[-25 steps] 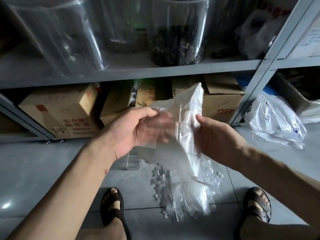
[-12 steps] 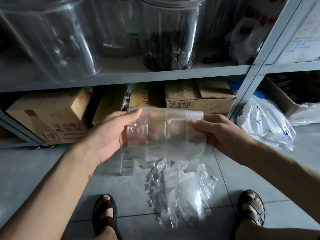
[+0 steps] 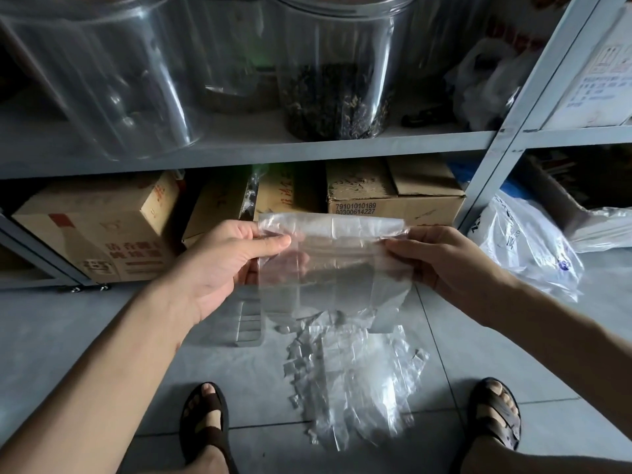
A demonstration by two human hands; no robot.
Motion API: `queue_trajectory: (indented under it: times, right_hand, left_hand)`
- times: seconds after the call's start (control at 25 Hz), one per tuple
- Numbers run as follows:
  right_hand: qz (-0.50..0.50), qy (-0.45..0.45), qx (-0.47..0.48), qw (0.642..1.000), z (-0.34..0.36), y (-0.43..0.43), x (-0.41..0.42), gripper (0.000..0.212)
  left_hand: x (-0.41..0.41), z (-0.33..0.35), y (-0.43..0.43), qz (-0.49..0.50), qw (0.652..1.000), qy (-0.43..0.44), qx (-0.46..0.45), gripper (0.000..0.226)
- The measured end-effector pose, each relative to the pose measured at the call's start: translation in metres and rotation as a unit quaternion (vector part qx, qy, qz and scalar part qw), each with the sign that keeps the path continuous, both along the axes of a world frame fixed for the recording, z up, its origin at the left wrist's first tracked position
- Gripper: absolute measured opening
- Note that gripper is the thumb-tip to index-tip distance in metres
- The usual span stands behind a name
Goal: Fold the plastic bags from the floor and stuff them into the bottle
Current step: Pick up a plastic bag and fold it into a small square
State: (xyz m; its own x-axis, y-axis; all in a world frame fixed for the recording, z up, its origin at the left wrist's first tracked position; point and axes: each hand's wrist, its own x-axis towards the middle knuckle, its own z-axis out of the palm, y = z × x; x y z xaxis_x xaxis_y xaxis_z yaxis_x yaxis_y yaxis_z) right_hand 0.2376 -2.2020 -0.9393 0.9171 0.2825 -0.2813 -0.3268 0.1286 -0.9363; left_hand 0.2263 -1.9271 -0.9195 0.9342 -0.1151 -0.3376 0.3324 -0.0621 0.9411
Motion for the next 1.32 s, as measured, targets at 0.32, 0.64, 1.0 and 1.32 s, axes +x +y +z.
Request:
queue_trajectory:
  times: [0.32, 0.64, 1.0, 1.32]
  right_hand:
    - [0.011, 0.005, 0.003, 1.000, 0.001, -0.005, 0.002, 0.028]
    - [0.045, -0.001, 0.022, 0.999, 0.004, -0.002, 0.001, 0.030]
    - [-0.003, 0.005, 0.029, 1.000, 0.000, 0.001, 0.001, 0.037]
    - [-0.039, -0.042, -0.052, 0.997, 0.000, 0.003, -0.003, 0.044]
  left_hand:
    - [0.000, -0.003, 0.001, 0.047, 0.999, -0.016, -0.016, 0.030]
    - [-0.003, 0.001, -0.005, 0.065, 0.997, -0.027, -0.021, 0.032]
    - [-0.006, 0.002, -0.010, -0.007, 0.999, -0.005, -0.032, 0.040]
    - [0.000, -0.010, -0.010, 0.129, 0.990, -0.044, 0.035, 0.054]
